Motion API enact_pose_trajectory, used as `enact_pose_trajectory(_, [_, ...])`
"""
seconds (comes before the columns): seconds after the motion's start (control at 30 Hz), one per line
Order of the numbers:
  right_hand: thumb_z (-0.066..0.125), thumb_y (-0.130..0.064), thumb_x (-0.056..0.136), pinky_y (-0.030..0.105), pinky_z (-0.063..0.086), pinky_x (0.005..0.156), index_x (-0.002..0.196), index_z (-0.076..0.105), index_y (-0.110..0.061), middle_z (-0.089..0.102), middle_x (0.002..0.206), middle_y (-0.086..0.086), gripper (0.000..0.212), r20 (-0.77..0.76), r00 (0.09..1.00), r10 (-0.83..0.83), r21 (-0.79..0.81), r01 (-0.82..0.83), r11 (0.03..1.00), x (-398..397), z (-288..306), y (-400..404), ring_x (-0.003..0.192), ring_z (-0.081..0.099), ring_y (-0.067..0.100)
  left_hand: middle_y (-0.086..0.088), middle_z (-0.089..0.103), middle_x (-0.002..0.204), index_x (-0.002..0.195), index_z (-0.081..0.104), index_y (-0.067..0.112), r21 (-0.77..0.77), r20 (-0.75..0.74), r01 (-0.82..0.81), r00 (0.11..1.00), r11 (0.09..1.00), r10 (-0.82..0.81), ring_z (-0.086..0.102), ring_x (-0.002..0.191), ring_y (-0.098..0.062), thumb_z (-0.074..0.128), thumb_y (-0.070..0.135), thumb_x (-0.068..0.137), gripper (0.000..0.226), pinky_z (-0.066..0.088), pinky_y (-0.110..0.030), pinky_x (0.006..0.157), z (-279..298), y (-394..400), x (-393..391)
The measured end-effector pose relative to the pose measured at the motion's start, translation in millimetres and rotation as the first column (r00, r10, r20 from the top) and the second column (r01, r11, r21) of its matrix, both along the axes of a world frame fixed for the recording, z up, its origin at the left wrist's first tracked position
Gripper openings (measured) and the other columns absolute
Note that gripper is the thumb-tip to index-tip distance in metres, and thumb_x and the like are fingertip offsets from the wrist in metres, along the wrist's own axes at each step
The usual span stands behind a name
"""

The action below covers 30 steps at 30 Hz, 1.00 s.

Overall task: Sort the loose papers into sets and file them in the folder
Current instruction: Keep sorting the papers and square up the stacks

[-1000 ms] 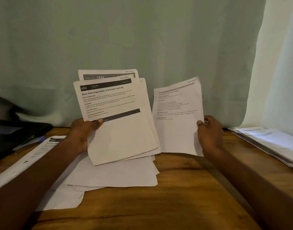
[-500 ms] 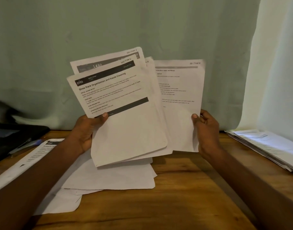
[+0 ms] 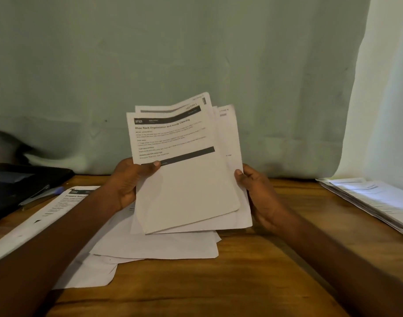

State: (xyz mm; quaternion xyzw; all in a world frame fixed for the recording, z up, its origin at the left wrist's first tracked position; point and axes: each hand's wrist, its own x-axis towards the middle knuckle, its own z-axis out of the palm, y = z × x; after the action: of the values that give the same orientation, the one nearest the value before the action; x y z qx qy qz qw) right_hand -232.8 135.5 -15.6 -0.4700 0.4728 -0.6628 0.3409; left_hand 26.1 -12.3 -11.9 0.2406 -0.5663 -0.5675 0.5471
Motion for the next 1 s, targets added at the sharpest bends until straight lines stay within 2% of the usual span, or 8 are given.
enact_pose_trajectory(0.17, [0.048,-0.059,0.1,0.063,0.05,0.101,0.135,0.062,-0.025,0.071,0.126,0.012,0.051,0.168,0.979,0.119,0.13,-0.141,0.981,-3,-3,-5,0.115,0.068,0.038,0.001,0.073,0.126,0.134,0.065,0.013,-0.091,0.143,0.037,0.989,0.995,-0.024,0.068,0.118,-0.017,0.082,0.015,0.073,0.064,0.047,-0.04,0.112,-1,7,-2])
enact_pose_trajectory(0.27, [0.061,-0.037,0.1,0.061,0.051,0.1,0.134,0.061,-0.018,0.071,0.126,0.013,0.039,0.096,0.979,0.182,0.093,-0.191,0.977,2,-4,-1,0.113,0.069,0.036,0.002,0.073,0.125,0.134,0.065,0.016,-0.106,0.133,0.039,0.991,0.994,-0.025,0.068,0.118,-0.018,0.082,0.014,0.075,0.062,0.051,-0.038,0.107,2,15,-10])
enact_pose_trajectory(0.33, [0.066,-0.017,0.098,0.06,0.053,0.098,0.129,0.064,-0.013,0.074,0.119,0.012,0.031,0.073,0.994,0.087,0.026,-0.089,0.996,7,-2,1,0.11,0.071,0.035,0.0,0.073,0.126,0.135,0.064,0.016,-0.113,0.094,0.089,0.992,0.99,-0.079,0.068,0.118,-0.021,0.079,0.014,0.078,0.06,0.054,-0.037,0.102,7,23,-14])
enact_pose_trajectory(0.47, [0.064,-0.019,0.099,0.05,0.059,0.09,0.127,0.065,-0.022,0.076,0.115,0.001,0.028,0.055,0.989,-0.134,-0.153,0.141,0.978,8,11,7,0.107,0.072,0.026,-0.01,0.072,0.125,0.133,0.064,0.008,-0.096,0.09,0.262,0.963,0.96,-0.254,0.07,0.114,-0.028,0.069,0.008,0.088,0.045,0.059,-0.036,0.093,16,39,-20])
enact_pose_trajectory(0.6, [0.063,-0.025,0.099,0.023,0.06,0.077,0.124,0.062,-0.034,0.074,0.109,-0.018,0.027,-0.072,0.967,-0.243,-0.315,0.209,0.926,13,17,15,0.099,0.071,0.004,-0.007,0.076,0.117,0.123,0.07,0.01,-0.168,0.046,0.062,0.997,0.984,-0.055,0.071,0.112,-0.029,0.072,0.005,0.089,0.035,0.059,-0.036,0.094,14,47,-34])
enact_pose_trajectory(0.67, [0.067,-0.026,0.097,0.019,0.058,0.078,0.119,0.062,-0.037,0.074,0.108,-0.02,0.025,-0.092,0.962,-0.256,-0.362,0.207,0.909,16,19,16,0.1,0.07,0.001,-0.004,0.076,0.117,0.122,0.07,0.014,-0.237,0.026,-0.014,0.999,0.971,0.021,0.072,0.11,-0.027,0.077,0.011,0.087,0.035,0.058,-0.04,0.095,20,50,-38])
enact_pose_trajectory(0.87, [0.07,-0.033,0.093,0.048,0.053,0.103,0.117,0.062,-0.036,0.072,0.117,-0.01,0.025,-0.258,0.959,-0.117,-0.108,0.092,0.99,12,9,10,0.109,0.068,0.016,0.001,0.077,0.112,0.12,0.071,0.02,-0.194,0.195,-0.02,0.979,0.981,0.058,0.074,0.103,-0.021,0.087,0.021,0.077,0.045,0.058,-0.045,0.095,11,48,-31])
enact_pose_trajectory(1.0, [0.069,-0.038,0.092,0.038,0.058,0.094,0.124,0.062,-0.028,0.075,0.114,-0.008,0.035,-0.217,0.975,-0.05,-0.084,0.032,0.996,17,7,9,0.105,0.071,0.013,0.0,0.078,0.108,0.115,0.072,0.017,-0.14,0.122,-0.084,0.987,0.987,0.101,0.075,0.101,-0.019,0.086,0.018,0.081,0.037,0.059,-0.038,0.091,5,37,-26])
